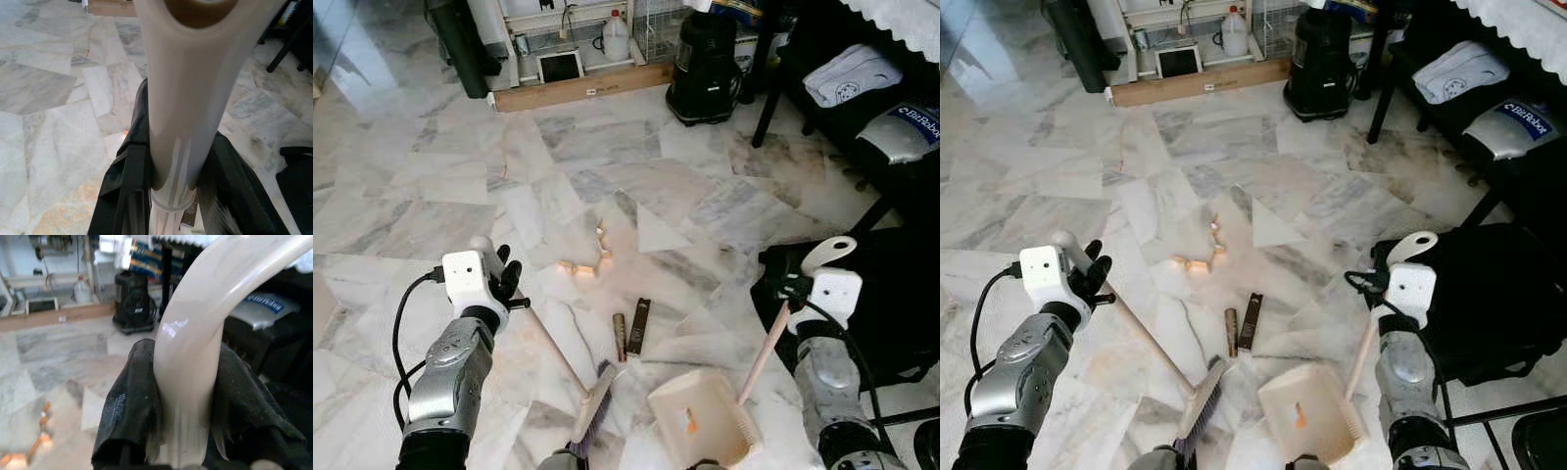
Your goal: Sweep floor
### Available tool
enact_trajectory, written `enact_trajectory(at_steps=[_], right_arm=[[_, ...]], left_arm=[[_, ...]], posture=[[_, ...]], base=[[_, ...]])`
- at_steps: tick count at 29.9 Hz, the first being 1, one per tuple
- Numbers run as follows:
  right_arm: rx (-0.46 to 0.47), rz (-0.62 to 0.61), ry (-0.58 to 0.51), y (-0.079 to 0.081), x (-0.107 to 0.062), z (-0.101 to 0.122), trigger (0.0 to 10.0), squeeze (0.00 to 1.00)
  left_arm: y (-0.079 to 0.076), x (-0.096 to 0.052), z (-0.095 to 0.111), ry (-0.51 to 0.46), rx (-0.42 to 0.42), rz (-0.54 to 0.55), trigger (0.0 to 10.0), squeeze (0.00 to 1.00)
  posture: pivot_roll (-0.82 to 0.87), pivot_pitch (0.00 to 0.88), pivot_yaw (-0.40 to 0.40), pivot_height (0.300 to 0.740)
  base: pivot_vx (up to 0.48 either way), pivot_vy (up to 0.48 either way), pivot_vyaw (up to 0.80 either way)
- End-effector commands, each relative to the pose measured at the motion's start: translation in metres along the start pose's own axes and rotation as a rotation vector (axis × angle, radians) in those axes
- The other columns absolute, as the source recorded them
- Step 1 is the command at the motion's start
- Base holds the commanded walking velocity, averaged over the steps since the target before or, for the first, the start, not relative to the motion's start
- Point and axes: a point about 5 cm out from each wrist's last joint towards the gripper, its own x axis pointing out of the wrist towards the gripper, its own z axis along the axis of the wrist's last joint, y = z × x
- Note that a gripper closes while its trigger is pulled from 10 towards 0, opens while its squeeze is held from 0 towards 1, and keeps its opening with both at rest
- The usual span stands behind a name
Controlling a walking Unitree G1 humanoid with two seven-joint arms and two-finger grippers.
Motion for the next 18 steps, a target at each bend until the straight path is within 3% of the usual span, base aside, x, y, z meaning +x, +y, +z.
enact_trajectory(at_steps=[1, 10, 18], right_arm=[[0.003, -0.015, -0.072, -0.003, 0.004, 0.012, 10.0, 0.00], [0.005, -0.036, -0.062, -0.002, -0.002, 0.008, 10.0, 0.00], [0.000, -0.081, -0.125, -0.008, 0.003, 0.021, 10.0, 0.00]], left_arm=[[0.002, 0.000, -0.003, 0.017, -0.008, 0.003, 10.0, 0.00], [0.004, -0.003, -0.002, 0.017, 0.001, 0.004, 10.0, 0.00], [0.003, -0.003, -0.004, 0.025, 0.002, 0.000, 10.0, 0.00]], posture=[[0.06, 0.205, 0.055, 0.740], [0.07, 0.218, 0.061, 0.740], [0.06, 0.216, 0.062, 0.740]], base=[[0.000, 0.000, 0.00], [0.000, 0.000, 0.00], [0.000, 0.000, 0.00]])
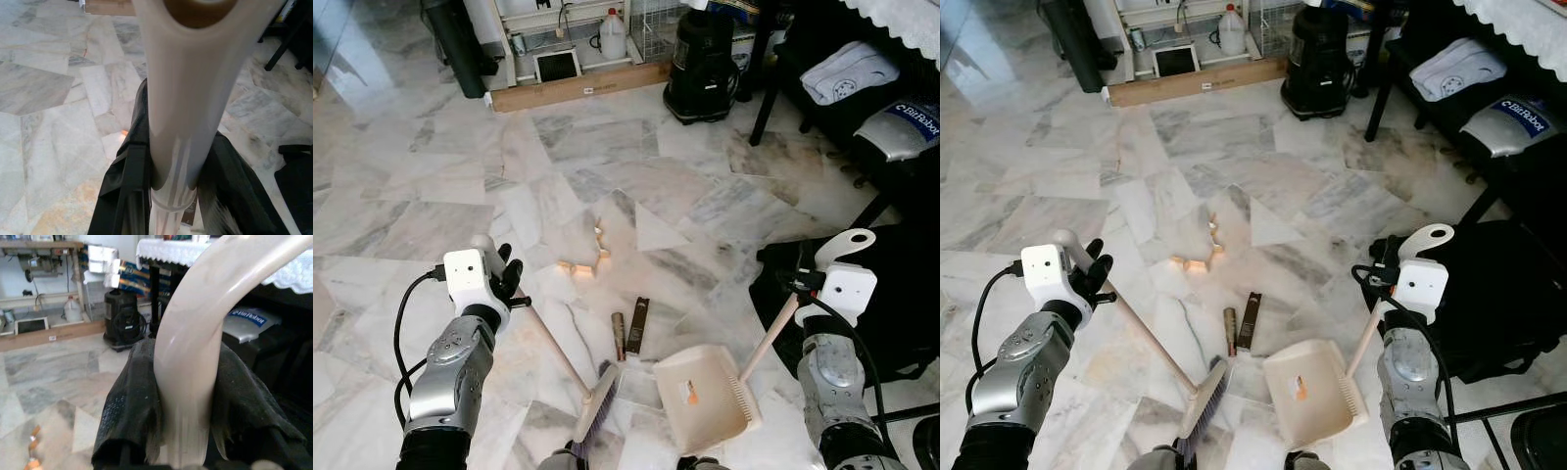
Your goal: Sweep floor
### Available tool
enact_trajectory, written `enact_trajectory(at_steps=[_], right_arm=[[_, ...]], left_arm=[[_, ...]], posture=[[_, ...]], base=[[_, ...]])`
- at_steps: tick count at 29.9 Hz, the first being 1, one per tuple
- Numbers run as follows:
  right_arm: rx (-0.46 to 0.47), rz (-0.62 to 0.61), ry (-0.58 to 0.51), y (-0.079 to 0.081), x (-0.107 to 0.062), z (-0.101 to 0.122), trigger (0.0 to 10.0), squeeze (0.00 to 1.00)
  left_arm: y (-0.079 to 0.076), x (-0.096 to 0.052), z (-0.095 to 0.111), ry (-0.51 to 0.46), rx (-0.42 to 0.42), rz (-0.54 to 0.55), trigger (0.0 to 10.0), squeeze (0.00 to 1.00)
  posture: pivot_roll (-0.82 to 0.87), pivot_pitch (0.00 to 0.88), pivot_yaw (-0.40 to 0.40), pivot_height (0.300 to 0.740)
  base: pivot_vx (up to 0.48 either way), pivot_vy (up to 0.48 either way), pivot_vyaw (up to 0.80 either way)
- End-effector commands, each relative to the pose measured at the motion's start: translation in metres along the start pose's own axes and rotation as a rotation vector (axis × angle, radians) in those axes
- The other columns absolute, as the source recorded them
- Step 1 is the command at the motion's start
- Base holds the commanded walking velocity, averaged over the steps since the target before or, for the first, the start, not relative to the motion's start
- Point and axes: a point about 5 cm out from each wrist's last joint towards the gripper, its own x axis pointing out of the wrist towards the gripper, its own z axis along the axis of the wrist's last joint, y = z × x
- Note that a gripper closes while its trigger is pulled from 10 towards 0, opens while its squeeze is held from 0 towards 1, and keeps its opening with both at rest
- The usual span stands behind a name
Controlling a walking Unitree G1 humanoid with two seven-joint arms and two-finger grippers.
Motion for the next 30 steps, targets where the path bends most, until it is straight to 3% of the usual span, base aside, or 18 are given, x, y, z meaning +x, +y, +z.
enact_trajectory(at_steps=[1, 7, 12, 16, 19, 22, 30], right_arm=[[-0.011, -0.038, -0.072, -0.008, 0.006, 0.014, 10.0, 0.00], [-0.030, -0.096, -0.136, -0.019, 0.009, 0.027, 10.0, 0.00], [-0.081, -0.108, -0.111, -0.024, 0.005, 0.021, 10.0, 0.00], [-0.160, -0.057, -0.077, -0.018, -0.002, 0.011, 10.0, 0.00], [-0.159, -0.064, -0.042, -0.017, -0.007, 0.003, 10.0, 0.00], [-0.242, -0.026, 0.022, -0.010, -0.017, -0.013, 10.0, 0.00], [-0.249, -0.026, 0.082, -0.001, -0.025, -0.026, 10.0, 0.00]], left_arm=[[0.003, -0.003, -0.004, 0.024, 0.000, 0.002, 10.0, 0.00], [0.001, -0.002, -0.006, 0.030, -0.002, -0.004, 10.0, 0.00], [0.000, -0.001, -0.005, 0.026, -0.003, -0.009, 10.0, 0.00], [0.002, -0.003, -0.003, 0.022, 0.001, -0.006, 10.0, 0.00], [0.003, -0.005, -0.002, 0.023, 0.003, -0.005, 10.0, 0.00], [0.003, -0.007, 0.000, 0.020, 0.006, -0.006, 10.0, 0.00], [0.003, -0.010, 0.004, 0.014, 0.010, -0.012, 10.0, 0.00]], posture=[[0.06, 0.213, 0.061, 0.740], [0.05, 0.207, 0.063, 0.740], [0.07, 0.214, 0.064, 0.740], [0.07, 0.219, 0.067, 0.740], [0.08, 0.224, 0.068, 0.740], [0.10, 0.234, 0.071, 0.740], [0.13, 0.237, 0.078, 0.740]], base=[[0.000, 0.000, 0.00], [0.000, 0.000, 0.00], [0.000, 0.000, 0.00], [0.000, 0.000, 0.00], [0.000, 0.000, 0.00], [0.000, 0.000, 0.00], [0.000, 0.000, 0.00]])
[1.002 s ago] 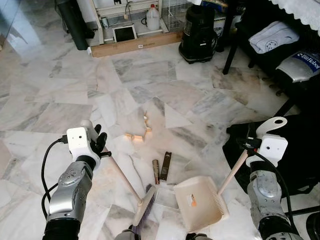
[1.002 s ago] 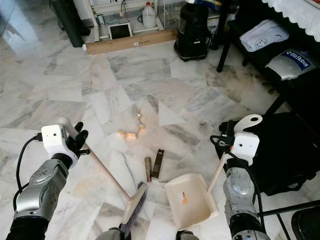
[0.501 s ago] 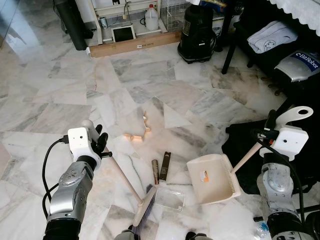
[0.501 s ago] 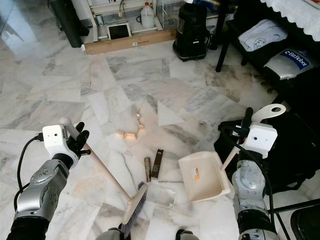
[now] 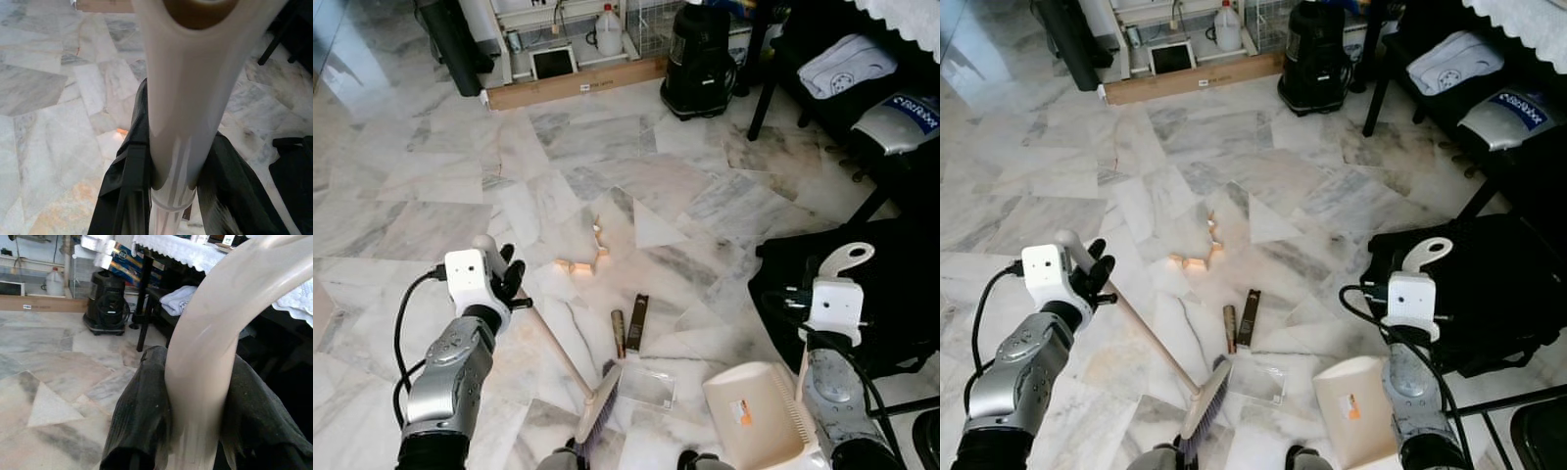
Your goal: Sweep floor
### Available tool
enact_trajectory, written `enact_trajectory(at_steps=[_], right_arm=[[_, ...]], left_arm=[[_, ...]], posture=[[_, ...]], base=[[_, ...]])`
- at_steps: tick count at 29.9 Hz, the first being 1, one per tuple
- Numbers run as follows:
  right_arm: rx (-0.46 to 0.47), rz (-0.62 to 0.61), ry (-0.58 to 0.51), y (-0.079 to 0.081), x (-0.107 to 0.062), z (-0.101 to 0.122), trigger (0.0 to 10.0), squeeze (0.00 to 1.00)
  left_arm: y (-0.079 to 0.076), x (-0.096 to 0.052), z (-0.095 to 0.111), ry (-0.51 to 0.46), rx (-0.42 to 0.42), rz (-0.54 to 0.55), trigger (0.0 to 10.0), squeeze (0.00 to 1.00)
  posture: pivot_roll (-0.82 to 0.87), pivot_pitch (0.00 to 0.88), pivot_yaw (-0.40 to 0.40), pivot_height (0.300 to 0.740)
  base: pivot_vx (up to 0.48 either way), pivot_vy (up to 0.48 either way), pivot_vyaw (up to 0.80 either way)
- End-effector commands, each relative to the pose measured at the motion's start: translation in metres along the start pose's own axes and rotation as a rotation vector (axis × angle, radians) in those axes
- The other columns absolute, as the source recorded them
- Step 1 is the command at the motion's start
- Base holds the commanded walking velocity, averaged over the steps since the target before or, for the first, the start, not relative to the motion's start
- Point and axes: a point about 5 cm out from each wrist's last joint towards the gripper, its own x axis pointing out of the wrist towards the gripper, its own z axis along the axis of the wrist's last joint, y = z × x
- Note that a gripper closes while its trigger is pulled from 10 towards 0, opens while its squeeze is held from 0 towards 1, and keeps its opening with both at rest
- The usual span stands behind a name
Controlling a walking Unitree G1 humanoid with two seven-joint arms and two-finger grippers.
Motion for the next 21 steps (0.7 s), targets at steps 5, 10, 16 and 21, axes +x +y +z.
enact_trajectory(at_steps=[5, 10, 16, 21], right_arm=[[-0.014, 0.020, 0.040, 0.009, -0.007, -0.008, 10.0, 0.00], [-0.012, -0.003, 0.012, 0.008, -0.001, -0.002, 10.0, 0.00], [-0.007, -0.020, -0.004, 0.008, 0.005, 0.003, 10.0, 0.00], [-0.001, -0.026, -0.011, 0.012, 0.008, 0.006, 10.0, 0.00]], left_arm=[[0.006, -0.005, 0.002, 0.015, 0.009, 0.012, 10.0, 0.00], [0.002, -0.003, 0.003, 0.018, -0.007, -0.008, 10.0, 0.00], [-0.009, -0.003, 0.000, 0.038, -0.025, -0.081, 10.0, 0.00], [-0.031, -0.007, -0.001, 0.084, -0.026, -0.276, 10.0, 0.00]], posture=[[0.13, 0.237, 0.080, 0.740], [0.13, 0.241, 0.081, 0.740], [0.13, 0.242, 0.080, 0.740], [0.13, 0.238, 0.080, 0.740]], base=[[0.000, 0.000, 0.00], [0.000, 0.000, 0.00], [0.000, 0.000, 0.00], [0.000, 0.000, 0.00]])
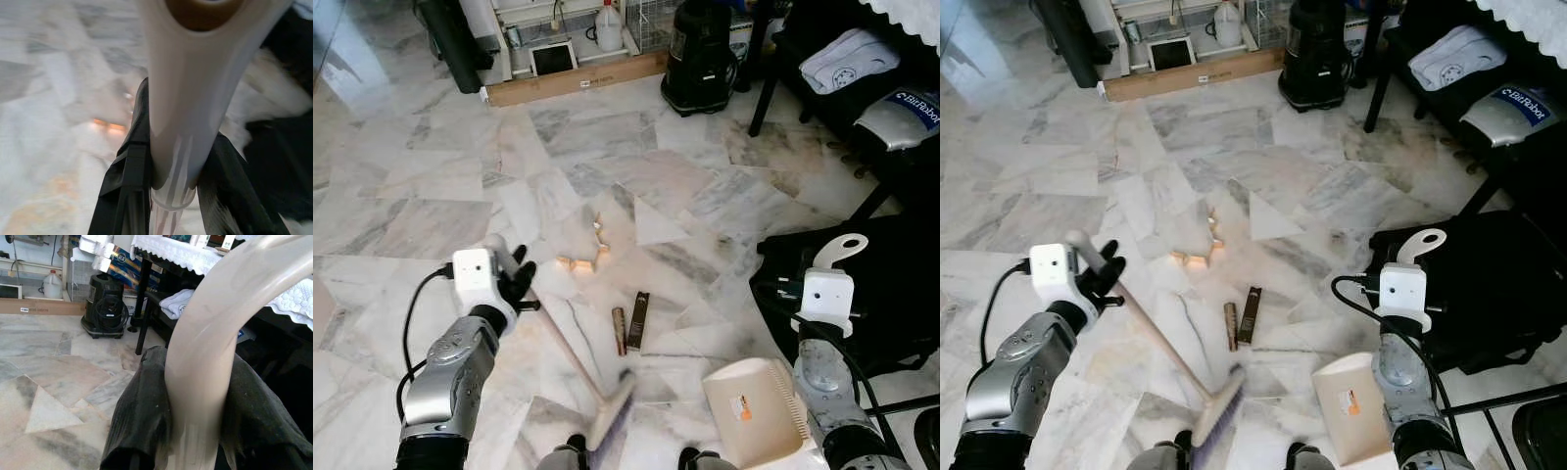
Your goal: Sweep floor
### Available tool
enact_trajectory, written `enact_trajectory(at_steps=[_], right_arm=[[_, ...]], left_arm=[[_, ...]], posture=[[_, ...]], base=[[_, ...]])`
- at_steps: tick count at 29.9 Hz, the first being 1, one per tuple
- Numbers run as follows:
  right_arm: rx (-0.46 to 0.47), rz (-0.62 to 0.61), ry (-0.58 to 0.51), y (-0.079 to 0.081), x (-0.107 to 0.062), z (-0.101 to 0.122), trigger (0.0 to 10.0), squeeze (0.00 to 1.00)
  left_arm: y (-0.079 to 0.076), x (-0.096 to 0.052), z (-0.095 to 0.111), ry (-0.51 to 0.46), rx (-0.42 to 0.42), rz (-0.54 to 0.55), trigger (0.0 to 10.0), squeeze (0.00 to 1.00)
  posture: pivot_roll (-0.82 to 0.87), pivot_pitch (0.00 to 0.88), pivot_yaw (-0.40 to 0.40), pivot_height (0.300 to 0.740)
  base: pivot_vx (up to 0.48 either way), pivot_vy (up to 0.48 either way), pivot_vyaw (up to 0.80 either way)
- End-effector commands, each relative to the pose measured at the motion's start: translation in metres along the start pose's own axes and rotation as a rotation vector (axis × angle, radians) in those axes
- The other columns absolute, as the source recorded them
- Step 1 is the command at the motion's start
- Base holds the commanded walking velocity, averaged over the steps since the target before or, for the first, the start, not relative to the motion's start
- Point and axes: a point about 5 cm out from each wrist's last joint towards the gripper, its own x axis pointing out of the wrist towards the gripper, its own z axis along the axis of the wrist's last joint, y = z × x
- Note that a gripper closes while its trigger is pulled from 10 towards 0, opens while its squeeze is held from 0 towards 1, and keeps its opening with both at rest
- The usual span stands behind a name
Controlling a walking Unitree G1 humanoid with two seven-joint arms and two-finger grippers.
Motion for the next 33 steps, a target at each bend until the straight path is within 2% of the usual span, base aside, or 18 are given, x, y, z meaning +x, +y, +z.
enact_trajectory(at_steps=[1, 16, 20, 24, 33], right_arm=[[0.002, 0.005, 0.005, 0.004, -0.002, -0.001, 10.0, 0.00], [0.019, 0.002, 0.002, 0.011, 0.001, 0.002, 10.0, 0.00], [0.015, 0.001, -0.002, 0.012, 0.001, 0.003, 10.0, 0.00], [-0.001, -0.021, -0.022, 0.005, 0.004, 0.005, 10.0, 0.00], [0.012, -0.064, -0.076, -0.002, 0.008, 0.013, 10.0, 0.00]], left_arm=[[-0.012, -0.002, -0.001, 0.022, -0.008, -0.104, 10.0, 0.00], [-0.026, -0.004, -0.001, 0.055, -0.003, -0.222, 10.0, 0.00], [-0.024, -0.004, -0.003, 0.067, 0.024, -0.216, 10.0, 0.00], [-0.017, -0.007, -0.005, 0.076, 0.041, -0.187, 10.0, 0.00], [-0.018, -0.011, -0.006, 0.084, 0.045, -0.188, 10.0, 0.00]], posture=[[0.13, 0.238, 0.080, 0.740], [0.13, 0.227, 0.085, 0.740], [0.13, 0.230, 0.086, 0.740], [0.13, 0.235, 0.084, 0.740], [0.13, 0.247, 0.083, 0.740]], base=[[0.000, 0.000, 0.00], [0.000, 0.000, 0.00], [0.000, 0.000, 0.00], [0.000, 0.000, 0.00], [0.000, 0.000, 0.00]])
